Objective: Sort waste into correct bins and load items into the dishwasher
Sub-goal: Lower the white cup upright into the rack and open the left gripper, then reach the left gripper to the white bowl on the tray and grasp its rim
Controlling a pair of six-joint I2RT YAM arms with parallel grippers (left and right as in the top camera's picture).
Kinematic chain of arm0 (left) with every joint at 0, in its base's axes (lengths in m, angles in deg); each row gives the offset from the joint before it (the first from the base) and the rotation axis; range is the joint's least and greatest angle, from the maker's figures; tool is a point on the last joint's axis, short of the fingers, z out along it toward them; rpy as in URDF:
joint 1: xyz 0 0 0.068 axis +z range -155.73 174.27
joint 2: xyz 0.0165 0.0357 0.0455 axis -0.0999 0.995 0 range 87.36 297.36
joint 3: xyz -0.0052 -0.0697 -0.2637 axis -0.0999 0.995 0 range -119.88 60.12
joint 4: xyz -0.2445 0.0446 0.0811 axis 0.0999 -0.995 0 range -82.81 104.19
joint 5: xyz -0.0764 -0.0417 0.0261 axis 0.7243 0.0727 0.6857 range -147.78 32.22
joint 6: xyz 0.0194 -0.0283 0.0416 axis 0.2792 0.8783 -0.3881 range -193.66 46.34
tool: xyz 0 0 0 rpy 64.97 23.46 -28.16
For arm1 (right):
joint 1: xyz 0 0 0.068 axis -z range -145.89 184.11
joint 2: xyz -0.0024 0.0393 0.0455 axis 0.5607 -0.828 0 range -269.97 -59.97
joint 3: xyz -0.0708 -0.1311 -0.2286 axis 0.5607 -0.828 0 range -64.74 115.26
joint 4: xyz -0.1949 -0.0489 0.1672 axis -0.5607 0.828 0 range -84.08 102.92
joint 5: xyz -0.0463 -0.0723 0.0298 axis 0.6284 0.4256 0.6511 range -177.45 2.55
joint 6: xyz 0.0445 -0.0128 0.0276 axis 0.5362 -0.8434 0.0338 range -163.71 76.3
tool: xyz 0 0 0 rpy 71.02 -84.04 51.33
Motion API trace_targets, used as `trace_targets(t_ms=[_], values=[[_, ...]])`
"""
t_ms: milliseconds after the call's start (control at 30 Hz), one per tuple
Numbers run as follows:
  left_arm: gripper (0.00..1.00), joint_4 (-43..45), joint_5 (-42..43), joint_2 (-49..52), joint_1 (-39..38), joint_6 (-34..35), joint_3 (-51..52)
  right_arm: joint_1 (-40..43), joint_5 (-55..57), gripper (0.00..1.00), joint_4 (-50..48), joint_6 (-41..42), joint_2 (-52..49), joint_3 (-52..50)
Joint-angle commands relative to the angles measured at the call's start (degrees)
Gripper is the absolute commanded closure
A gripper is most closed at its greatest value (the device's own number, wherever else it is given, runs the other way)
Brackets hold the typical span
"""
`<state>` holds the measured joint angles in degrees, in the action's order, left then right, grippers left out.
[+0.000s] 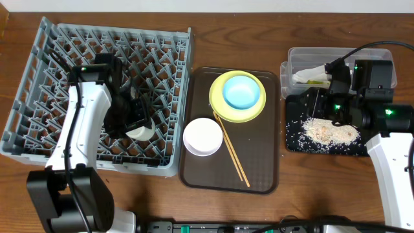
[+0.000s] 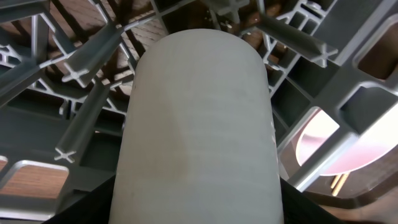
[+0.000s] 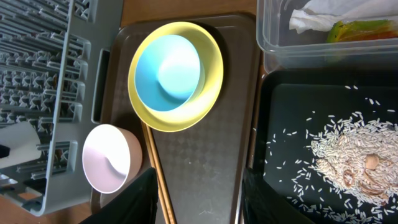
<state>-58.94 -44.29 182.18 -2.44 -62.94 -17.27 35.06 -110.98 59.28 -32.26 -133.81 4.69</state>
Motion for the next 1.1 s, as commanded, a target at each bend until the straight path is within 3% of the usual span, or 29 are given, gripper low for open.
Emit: trace_targets(t_ms=[0,167,333,533,700,933,1067], values=[[0.41,-0.1,-1.3,0.9,0.2,0.7,0.5,0.8,0.2,0.58,0.4,-1.0,0.5,0.9],[0.28,0.3,-1.4,1.1,0.2,0.7,0.5,0.8,0.2,0.55,1.0,-1.4,0.5,0.9],[0.18,0.6,-1.4,1.1,0.2,0.7,0.5,0.8,0.2,0.44,1.9,-2.0,0.5,0.9],[0.15,2.3,-1.1,1.1,0.2,0.7,0.5,0.8,0.2,0.14,1.5,-3.4,0.5,0.9],[0.13,6.4,1.1,0.9,-0.2,0.7,0.4,0.8,0.2,0.01,0.6,-3.4,0.5,0.9],[0.11,12.6,2.1,-1.9,-5.5,0.7,-0.2,0.9,1.2,0.01,0.0,-3.4,0.5,0.9],[0.07,16.0,0.2,-5.3,-12.7,1.0,-0.2,0.9,4.0,0.01,0.5,-3.3,0.5,0.9]])
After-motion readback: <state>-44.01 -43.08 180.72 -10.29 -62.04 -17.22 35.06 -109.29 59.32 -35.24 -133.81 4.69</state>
